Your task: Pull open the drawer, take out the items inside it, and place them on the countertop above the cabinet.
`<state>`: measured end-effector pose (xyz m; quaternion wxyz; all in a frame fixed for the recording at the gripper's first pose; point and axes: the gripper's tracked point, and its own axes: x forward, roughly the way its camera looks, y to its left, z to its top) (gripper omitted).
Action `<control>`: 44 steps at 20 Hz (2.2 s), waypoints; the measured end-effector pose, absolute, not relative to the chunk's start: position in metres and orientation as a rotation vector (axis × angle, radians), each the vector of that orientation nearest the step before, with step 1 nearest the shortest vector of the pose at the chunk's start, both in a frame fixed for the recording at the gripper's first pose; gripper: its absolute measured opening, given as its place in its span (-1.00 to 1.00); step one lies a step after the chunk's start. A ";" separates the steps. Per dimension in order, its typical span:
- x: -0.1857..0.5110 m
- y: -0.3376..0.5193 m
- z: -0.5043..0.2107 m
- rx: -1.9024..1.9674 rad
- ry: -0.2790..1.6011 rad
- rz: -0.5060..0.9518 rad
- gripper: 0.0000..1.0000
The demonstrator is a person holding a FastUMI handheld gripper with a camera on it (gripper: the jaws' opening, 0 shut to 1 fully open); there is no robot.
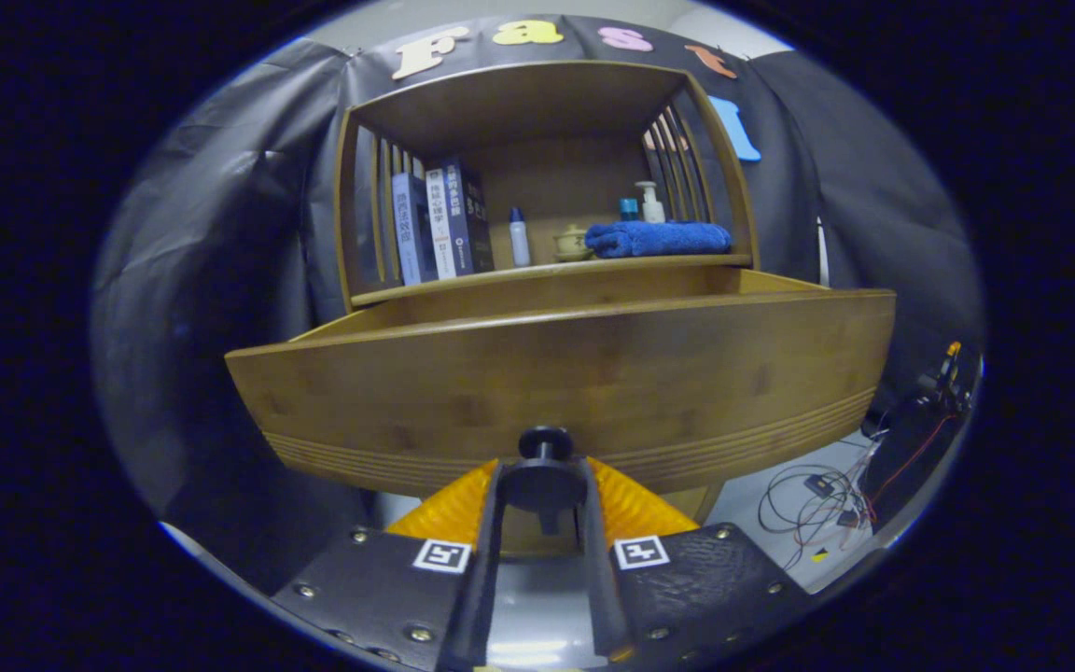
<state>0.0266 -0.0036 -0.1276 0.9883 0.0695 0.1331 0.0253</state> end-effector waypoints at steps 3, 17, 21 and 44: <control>0.026 -0.003 -0.126 0.154 0.287 0.038 0.23; 0.009 0.028 -0.039 0.042 0.300 0.125 0.99; 0.036 0.020 0.000 0.069 0.302 0.110 0.99; 0.160 0.002 -0.087 0.246 0.820 0.055 -0.63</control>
